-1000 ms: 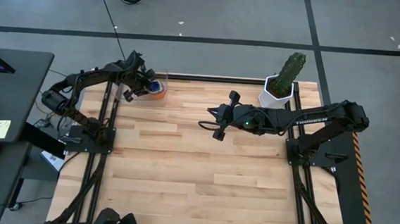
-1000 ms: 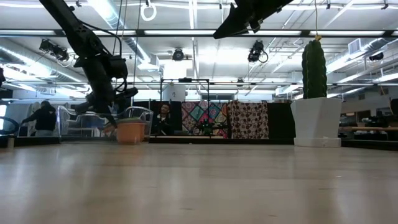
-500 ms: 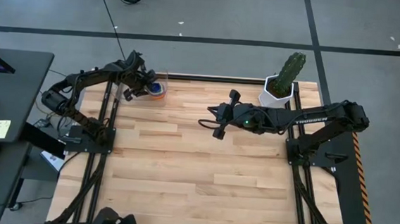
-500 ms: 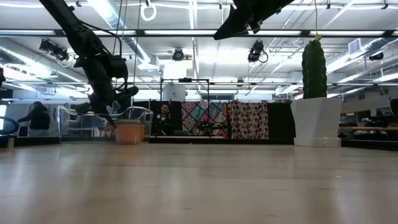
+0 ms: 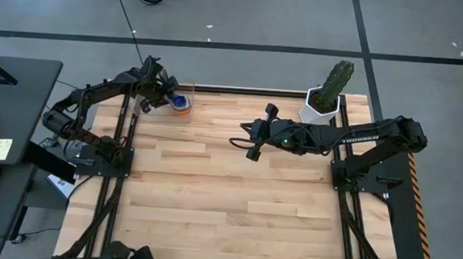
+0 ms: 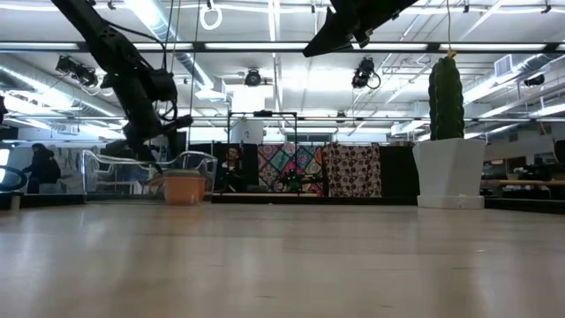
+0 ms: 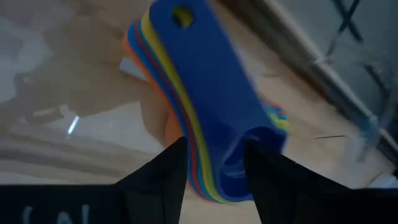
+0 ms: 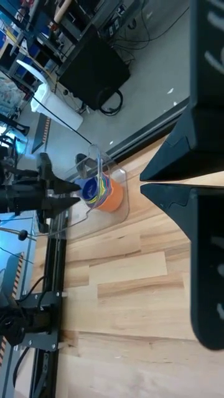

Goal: Nest measuring cups in basket
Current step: Return to Home Position

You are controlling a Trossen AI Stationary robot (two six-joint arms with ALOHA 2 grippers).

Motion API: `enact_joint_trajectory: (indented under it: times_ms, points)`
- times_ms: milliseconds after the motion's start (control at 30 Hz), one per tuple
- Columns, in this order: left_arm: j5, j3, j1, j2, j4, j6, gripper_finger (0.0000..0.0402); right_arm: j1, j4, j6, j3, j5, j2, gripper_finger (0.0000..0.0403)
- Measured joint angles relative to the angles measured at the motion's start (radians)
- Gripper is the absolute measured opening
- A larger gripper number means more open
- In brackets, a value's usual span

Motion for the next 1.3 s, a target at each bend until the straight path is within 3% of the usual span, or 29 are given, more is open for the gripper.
enact_joint_trajectory:
  times_ms: [167,500,667,933,1033,1167,1300]
  points:
    - [-0.036,0.0,0.017,-0.077,0.004,0.013,0.016,-0.001,0.0,0.0,0.0,0.0,0.0,0.0023]
    - [-0.011,0.0,0.018,-0.262,0.001,0.194,0.016,-0.002,0.0,-0.026,0.0,0.0,0.0,0.0023]
    - [0.062,0.001,-0.032,-0.369,0.0,0.318,0.016,-0.002,0.002,-0.027,0.0,0.0,0.0,0.0023]
    - [0.06,0.001,-0.102,-0.545,0.0,0.465,0.016,-0.003,0.025,-0.027,0.0,0.0,-0.001,0.0023]
    - [0.028,0.001,-0.135,-0.596,-0.021,0.558,0.016,-0.003,0.029,-0.029,0.0,0.0,0.0,0.0023]
    - [-0.075,0.001,-0.168,-0.635,-0.028,0.57,0.016,-0.006,0.032,-0.027,0.0,0.0,-0.001,0.0023]
    - [-0.08,0.002,-0.177,-0.658,-0.026,0.599,0.016,-0.01,0.032,-0.019,0.0,0.001,-0.004,0.0023]
